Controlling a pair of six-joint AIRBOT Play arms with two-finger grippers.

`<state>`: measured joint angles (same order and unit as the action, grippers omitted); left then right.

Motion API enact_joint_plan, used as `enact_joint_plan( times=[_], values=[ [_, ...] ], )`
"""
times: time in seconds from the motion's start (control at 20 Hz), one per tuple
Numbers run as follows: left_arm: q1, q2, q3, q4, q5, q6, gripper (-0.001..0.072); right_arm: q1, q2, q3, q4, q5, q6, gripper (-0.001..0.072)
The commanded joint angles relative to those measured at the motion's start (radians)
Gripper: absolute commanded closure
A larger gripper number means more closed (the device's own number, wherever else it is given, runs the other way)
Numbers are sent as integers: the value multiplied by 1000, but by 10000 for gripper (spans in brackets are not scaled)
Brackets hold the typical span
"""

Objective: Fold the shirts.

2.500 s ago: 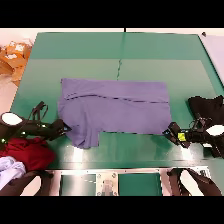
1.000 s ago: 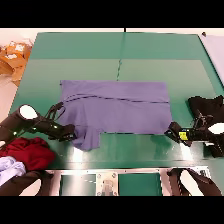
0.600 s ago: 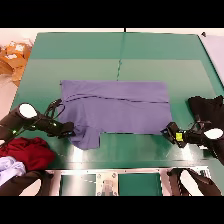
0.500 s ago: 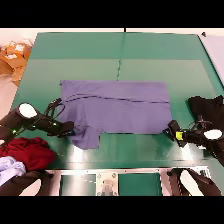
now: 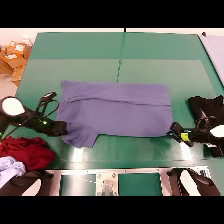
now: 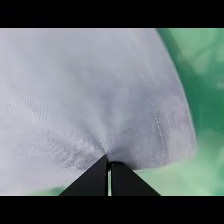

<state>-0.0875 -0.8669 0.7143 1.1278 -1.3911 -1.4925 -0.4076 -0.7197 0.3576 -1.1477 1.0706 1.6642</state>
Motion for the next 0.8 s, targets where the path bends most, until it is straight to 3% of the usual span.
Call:
enact_joint_plan(
  times=[0.0, 0.1, 0.3, 0.55, 0.75],
  values=[
    [0, 115, 8, 26, -72, -48, 686, 0, 147, 43, -206, 163, 84, 694],
    [0, 121, 10, 5, -82, -48, 686, 0, 197, 58, -212, 188, 84, 694],
    [0, 74, 32, 5, 105, -30, 687, 8, 141, 111, -43, 41, 36, 694],
    [0, -241, 282, 50, 216, 12, 687, 53, -175, 302, 123, -180, -61, 694],
    [0, -528, 549, 42, 254, 29, 687, 128, -503, 520, 172, -251, -117, 693]
  ],
)
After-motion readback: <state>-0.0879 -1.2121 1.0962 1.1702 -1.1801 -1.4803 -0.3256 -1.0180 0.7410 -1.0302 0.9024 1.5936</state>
